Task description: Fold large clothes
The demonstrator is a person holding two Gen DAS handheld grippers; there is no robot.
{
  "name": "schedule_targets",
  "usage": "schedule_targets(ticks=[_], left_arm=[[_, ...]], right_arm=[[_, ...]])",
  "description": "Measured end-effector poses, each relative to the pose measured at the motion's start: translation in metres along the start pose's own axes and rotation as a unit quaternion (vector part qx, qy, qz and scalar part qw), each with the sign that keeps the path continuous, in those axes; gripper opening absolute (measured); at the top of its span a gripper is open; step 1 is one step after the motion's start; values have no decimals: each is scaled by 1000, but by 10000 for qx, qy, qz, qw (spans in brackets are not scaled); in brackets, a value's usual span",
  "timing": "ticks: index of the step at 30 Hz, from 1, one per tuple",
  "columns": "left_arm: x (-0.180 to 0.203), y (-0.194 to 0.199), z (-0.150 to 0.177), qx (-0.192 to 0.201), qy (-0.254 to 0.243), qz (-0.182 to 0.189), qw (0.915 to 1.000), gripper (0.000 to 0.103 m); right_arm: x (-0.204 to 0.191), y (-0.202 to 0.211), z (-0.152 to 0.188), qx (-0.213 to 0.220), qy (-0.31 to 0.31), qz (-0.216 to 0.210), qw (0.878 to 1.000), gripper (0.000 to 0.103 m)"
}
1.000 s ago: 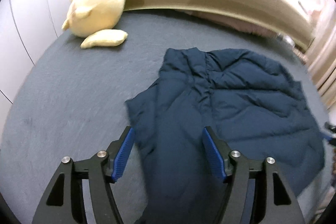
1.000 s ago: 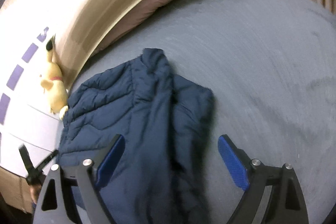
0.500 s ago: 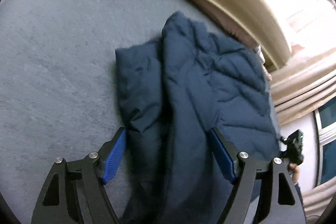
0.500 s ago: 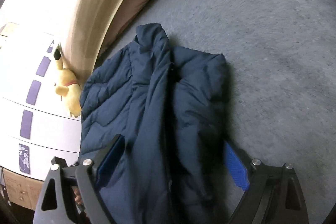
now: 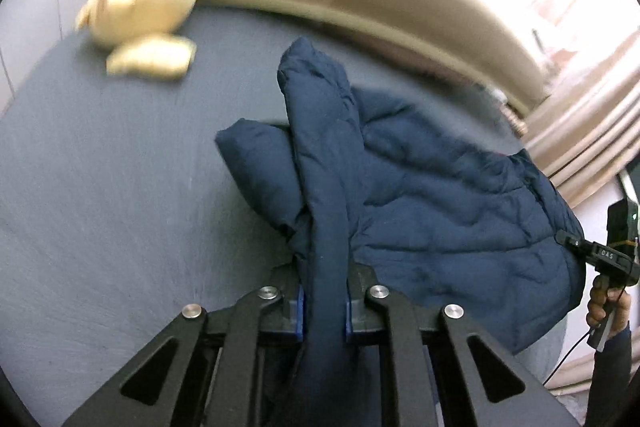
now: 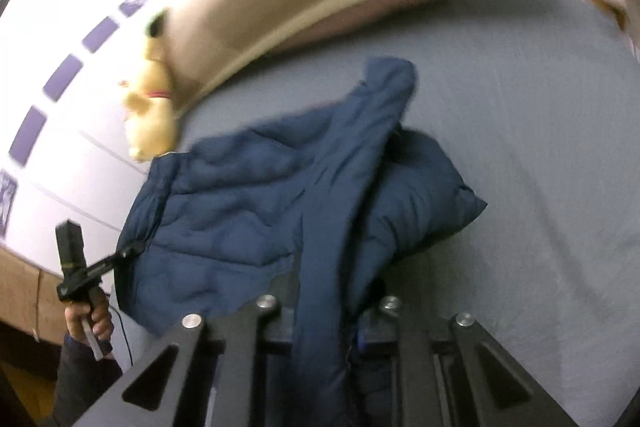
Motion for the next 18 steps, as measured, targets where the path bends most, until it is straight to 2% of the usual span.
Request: schedule_targets(ticks=[5, 6, 9, 11, 15, 18], left_arm=[[50, 90, -17, 777, -345, 177, 9962, 13], [49, 109, -16, 870, -387, 197, 9953, 13], [53, 155, 4, 1180, -533, 266, 9912, 13], [53, 176, 29, 1311, -541, 326, 9894, 13], [51, 177, 80, 1282, -563, 292, 9897, 14], [34, 149, 126, 1043, -400, 297, 9933, 14]], right_arm=[[-61, 78, -14, 585, 522, -132, 9968, 17], [-69, 93, -12, 691, 586, -157, 9958, 17], [-73, 132, 7, 951, 653, -207, 9931, 16], [-67, 147, 30, 1040, 622, -232, 9924, 16], [-43, 147, 84, 1018, 442, -258, 9935, 16], [-14, 129, 130, 861, 204, -280, 9957, 16]])
Point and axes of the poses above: each gripper's, at about its wrist camera, not at the fingertips, and y roughly against the way its jaws point, x to its right, z to its underside, the point moved 3 cm from there along -y, roughly the way its jaws point, and after that the axes turned 3 degrees about x, right-handed, at the moved point
